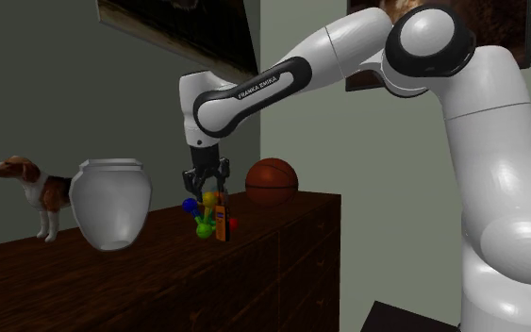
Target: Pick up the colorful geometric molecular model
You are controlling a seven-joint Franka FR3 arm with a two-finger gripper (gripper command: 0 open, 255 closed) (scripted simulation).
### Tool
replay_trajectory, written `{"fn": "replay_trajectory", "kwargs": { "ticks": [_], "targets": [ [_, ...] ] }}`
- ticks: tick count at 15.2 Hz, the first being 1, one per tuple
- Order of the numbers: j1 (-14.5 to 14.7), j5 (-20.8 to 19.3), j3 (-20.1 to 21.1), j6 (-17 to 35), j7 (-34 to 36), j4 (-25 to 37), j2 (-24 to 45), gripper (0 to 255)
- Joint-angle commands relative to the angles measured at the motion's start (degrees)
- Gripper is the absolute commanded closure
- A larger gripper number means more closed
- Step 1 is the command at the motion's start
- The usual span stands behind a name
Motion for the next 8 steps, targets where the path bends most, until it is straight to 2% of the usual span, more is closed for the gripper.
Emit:
{"fn": "replay_trajectory", "kwargs": {
  "ticks": [1,5,8],
  "targets": [
    [0.13,2.32,0.14,-0.2,0.16,-1.1,0.71,255],
    [0.06,2.08,-0.05,0.49,0.18,-0.98,1.42,255],
    [0.31,2.59,-0.19,-1.47,-0.64,0.63,0.92,255]
  ]
}}
